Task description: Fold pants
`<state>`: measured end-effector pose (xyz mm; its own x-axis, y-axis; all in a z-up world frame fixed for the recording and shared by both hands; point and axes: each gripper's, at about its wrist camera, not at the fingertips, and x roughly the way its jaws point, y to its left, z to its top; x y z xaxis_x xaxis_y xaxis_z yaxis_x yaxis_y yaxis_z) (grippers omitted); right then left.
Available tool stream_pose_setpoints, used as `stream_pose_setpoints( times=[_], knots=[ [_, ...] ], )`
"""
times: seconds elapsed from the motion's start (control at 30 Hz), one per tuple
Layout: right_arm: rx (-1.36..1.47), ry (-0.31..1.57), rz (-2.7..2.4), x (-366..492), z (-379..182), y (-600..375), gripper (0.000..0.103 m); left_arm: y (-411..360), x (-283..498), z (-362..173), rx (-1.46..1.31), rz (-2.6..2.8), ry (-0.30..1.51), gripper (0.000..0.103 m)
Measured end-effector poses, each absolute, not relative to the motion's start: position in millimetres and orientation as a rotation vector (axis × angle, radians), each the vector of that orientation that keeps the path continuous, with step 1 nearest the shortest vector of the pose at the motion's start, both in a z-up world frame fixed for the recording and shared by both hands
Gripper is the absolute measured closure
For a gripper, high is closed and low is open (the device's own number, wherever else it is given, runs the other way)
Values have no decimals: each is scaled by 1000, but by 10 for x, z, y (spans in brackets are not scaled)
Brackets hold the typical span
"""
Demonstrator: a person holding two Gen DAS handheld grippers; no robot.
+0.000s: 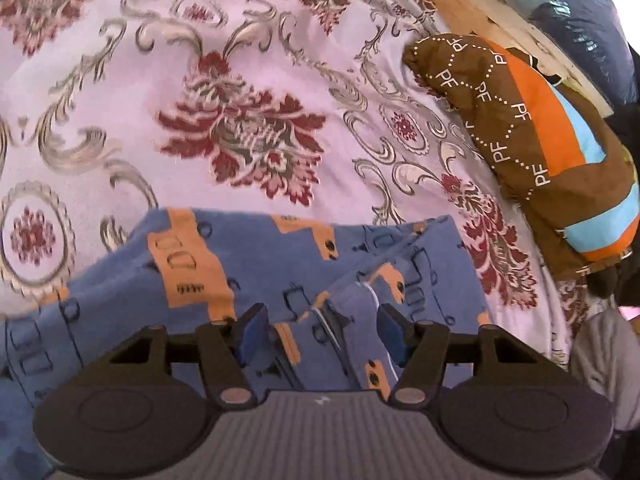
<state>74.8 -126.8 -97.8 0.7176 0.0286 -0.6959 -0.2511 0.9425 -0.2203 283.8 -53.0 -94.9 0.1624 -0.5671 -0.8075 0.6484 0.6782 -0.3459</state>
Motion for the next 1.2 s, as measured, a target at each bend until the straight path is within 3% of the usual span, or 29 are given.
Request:
stream_pose_setpoints(
  times=[0.13,0.17,0.23,0.3,0.4,0.5,0.97,1.03,1.07,1.1,1.2],
  knots=[
    [-316,749,161,726,-989,-1246,63,-641,2786,-925,167,-897,1045,45],
    [-316,750,164,726,-989,-1243,72,-668,2779,-940,185,-903,1046,48],
    [-321,749,165,722,-992,-1237,78,-713,2784,-991,208,-909,1062,62],
    [-313,743,170,718,-975,-1244,94,-738,2798,-1034,205,-918,1080,72],
    [-318,732,174,707,-954,-1232,95,-726,2798,-1018,192,-918,1070,83],
    [-311,728,175,699,-941,-1221,96,-714,2772,-971,184,-918,1056,86],
    [-271,712,243,693,-829,-1116,97,-417,2862,-876,107,-800,1143,88],
    [-267,724,244,703,-847,-1113,92,-471,2853,-909,145,-801,1145,87],
    [-264,723,245,699,-842,-1113,84,-487,2840,-910,160,-801,1142,86],
    [-265,720,242,698,-838,-1116,78,-487,2829,-901,166,-801,1139,84],
    [-268,725,248,714,-846,-1100,63,-428,2780,-862,164,-783,1144,53]
  ],
)
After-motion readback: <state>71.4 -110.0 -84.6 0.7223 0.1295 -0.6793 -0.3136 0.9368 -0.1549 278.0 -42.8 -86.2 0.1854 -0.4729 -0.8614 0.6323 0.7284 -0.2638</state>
